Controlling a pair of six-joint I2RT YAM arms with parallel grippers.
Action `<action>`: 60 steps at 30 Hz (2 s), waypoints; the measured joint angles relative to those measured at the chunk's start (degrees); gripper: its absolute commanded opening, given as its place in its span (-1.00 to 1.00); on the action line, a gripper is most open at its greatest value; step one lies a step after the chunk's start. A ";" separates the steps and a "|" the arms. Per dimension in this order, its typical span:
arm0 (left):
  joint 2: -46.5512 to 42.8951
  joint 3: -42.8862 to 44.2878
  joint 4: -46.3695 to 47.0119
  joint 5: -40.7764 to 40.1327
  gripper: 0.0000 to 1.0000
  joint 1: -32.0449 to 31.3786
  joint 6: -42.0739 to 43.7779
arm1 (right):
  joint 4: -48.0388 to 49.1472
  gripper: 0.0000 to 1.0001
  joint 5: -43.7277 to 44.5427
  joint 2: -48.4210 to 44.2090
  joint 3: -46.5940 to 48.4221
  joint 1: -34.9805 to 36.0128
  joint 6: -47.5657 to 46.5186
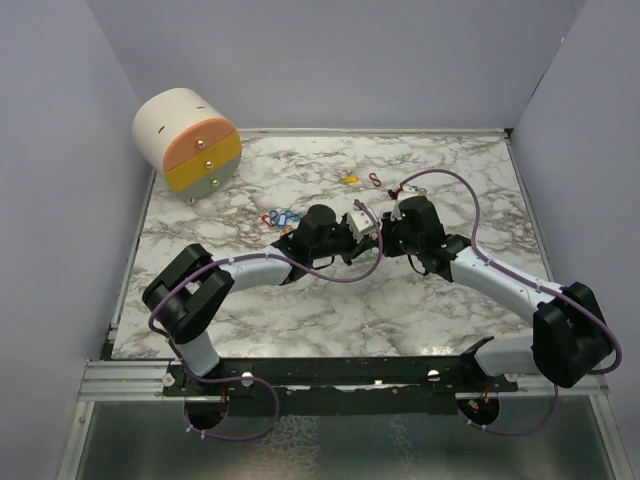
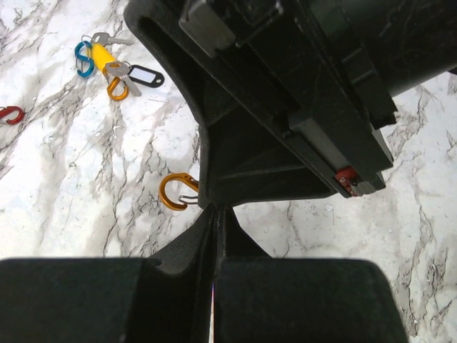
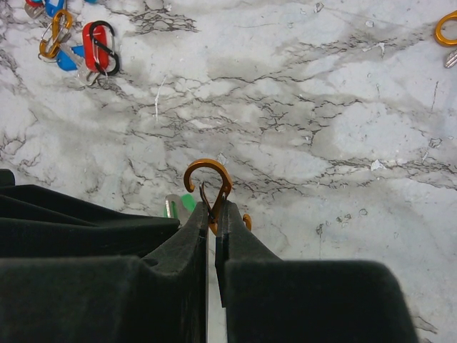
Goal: Put the keys on the keyring
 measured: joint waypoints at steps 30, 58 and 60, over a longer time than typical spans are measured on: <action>2.21 1.38 0.42 -0.39 -1.00 0.00 0.83 | -1.09 -0.99 -0.11 -2.14 0.00 -0.02 -0.83; -3.58 -3.02 4.24 -3.34 -1.00 0.00 -5.92 | -1.97 -0.99 -0.68 -1.77 1.07 -1.11 3.82; -3.58 -3.02 4.26 -3.02 -1.00 0.00 -5.92 | -1.99 -0.99 -1.05 -1.77 1.42 -1.11 3.82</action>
